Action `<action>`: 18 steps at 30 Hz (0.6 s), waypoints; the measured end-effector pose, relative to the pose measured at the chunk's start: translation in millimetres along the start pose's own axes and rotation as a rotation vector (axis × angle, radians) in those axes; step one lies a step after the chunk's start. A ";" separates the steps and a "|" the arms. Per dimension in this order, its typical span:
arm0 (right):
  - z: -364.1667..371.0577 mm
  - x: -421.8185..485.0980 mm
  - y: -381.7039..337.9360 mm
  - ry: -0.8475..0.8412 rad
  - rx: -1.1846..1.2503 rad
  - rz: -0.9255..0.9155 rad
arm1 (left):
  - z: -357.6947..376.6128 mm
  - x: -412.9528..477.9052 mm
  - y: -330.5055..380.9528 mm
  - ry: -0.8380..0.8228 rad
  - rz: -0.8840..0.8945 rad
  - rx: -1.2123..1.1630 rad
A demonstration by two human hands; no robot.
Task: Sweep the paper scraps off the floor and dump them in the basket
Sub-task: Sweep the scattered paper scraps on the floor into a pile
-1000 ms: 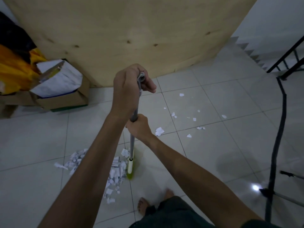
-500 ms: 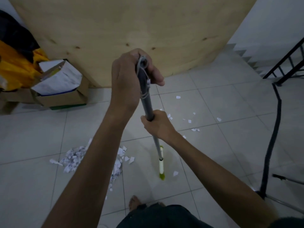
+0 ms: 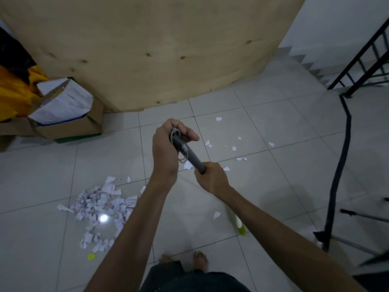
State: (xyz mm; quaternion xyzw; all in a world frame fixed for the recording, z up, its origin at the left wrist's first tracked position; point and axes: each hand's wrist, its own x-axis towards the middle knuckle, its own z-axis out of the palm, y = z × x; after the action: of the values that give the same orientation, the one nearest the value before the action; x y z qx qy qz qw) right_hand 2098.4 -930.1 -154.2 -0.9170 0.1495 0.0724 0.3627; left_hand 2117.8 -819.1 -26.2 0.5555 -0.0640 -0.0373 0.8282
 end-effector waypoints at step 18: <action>73.8 5.2 -115.8 -0.051 0.479 0.029 | -45.3 34.7 50.6 -0.033 0.207 0.261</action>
State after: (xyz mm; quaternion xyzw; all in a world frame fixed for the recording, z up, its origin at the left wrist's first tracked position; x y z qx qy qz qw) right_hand 2139.4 -800.4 -134.6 -0.8005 0.1665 0.0630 0.5723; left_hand 2158.4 -763.0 5.9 0.6480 -0.1389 0.0478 0.7474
